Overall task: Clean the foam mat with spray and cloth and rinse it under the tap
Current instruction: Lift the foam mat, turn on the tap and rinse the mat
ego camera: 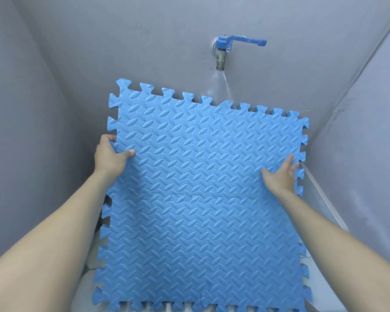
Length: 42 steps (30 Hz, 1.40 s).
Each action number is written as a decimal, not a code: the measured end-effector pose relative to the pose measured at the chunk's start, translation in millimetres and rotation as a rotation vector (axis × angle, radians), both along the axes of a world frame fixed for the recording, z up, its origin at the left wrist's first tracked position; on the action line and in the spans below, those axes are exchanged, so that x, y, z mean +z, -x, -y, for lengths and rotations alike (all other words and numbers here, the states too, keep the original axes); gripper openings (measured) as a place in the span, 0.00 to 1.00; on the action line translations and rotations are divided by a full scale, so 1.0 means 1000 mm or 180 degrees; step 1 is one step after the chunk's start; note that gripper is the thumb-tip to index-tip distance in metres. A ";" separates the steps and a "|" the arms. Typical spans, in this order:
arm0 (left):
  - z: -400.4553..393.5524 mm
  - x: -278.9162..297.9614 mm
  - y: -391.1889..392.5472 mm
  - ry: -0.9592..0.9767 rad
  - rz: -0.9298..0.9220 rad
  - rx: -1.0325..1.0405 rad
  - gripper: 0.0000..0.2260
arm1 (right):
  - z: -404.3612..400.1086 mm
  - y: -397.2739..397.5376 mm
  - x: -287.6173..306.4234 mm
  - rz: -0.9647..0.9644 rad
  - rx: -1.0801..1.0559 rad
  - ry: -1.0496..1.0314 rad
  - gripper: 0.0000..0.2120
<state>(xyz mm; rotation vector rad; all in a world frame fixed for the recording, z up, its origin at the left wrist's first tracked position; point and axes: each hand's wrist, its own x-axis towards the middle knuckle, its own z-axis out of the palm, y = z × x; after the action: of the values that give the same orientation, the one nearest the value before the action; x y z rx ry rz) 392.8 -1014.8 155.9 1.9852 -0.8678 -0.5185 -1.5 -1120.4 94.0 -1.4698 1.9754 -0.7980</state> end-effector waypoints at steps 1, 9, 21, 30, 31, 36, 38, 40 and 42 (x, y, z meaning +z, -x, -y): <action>-0.002 0.001 -0.001 0.0009 0.0002 0.0000 0.25 | 0.014 -0.021 0.034 0.0223 0.0086 0.0397 0.44; 0.002 -0.003 -0.007 -0.0018 -0.0016 0.0054 0.26 | 0.034 -0.137 0.193 -0.2064 0.1092 0.2490 0.44; 0.002 -0.006 -0.005 -0.0021 0.0052 0.0146 0.27 | 0.060 -0.114 0.194 -0.3057 0.1518 0.2211 0.51; -0.009 -0.007 0.005 -0.0080 0.0017 0.0093 0.25 | -0.005 -0.030 0.084 -0.0267 0.0557 0.2224 0.40; -0.009 -0.010 0.004 -0.0105 0.0036 0.0074 0.26 | -0.021 -0.008 0.042 -0.0213 0.0154 0.1965 0.41; -0.006 -0.015 0.000 -0.0200 0.0218 -0.0118 0.27 | -0.099 0.069 -0.099 0.0126 -0.0878 -0.1079 0.58; -0.003 -0.016 -0.002 -0.0147 0.0300 -0.0123 0.28 | -0.110 0.076 -0.111 0.0445 -0.0782 -0.1384 0.58; -0.003 -0.023 -0.004 -0.0013 0.0145 0.0071 0.32 | -0.109 0.077 -0.108 0.0483 -0.0728 -0.1470 0.57; -0.003 -0.029 -0.006 0.0081 -0.0360 0.0460 0.41 | -0.106 0.075 -0.099 0.0436 -0.0736 -0.1472 0.55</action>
<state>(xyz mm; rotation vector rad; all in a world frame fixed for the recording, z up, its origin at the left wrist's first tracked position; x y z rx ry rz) 398.6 -1012.0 126.8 1.9580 -0.6530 -0.5280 -76.7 -1014.2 -5.3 -0.9102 2.0699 -0.4711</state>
